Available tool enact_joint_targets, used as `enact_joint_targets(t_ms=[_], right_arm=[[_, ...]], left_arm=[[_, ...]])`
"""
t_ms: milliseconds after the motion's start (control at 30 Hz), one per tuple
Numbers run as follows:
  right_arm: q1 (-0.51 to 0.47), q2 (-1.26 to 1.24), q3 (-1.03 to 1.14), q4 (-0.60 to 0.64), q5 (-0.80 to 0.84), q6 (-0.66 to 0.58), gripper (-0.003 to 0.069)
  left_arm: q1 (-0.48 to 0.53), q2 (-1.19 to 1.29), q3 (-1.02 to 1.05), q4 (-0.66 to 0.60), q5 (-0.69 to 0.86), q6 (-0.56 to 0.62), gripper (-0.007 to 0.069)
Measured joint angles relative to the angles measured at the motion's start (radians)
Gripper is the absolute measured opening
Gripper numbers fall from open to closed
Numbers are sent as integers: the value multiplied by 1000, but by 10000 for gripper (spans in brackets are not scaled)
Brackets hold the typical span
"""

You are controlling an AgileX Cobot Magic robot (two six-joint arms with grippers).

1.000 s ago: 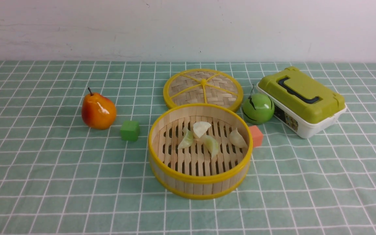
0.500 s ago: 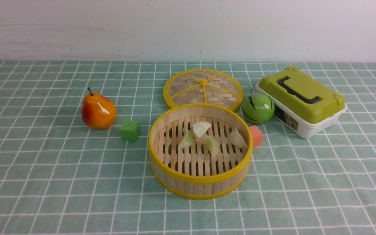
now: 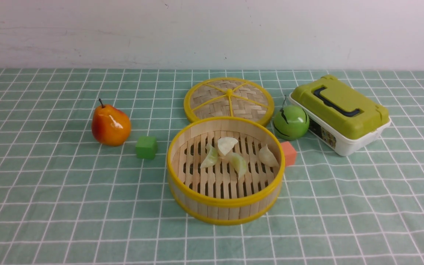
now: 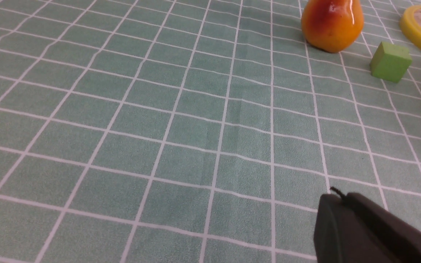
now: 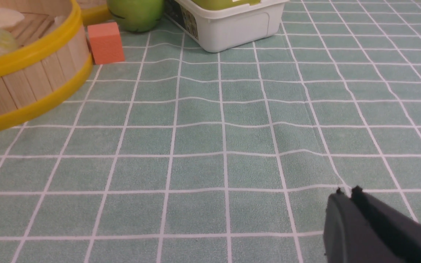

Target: Put the dumplings into the steamer on the table with the blue tablecloth.

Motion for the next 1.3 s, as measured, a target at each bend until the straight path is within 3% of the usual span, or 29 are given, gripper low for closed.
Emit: enact_joint_targets(t_ms=[1300], right_arm=[[0, 0, 0, 0, 0, 0, 62]], left_arm=[[0, 0, 0, -1, 3, 0, -6]])
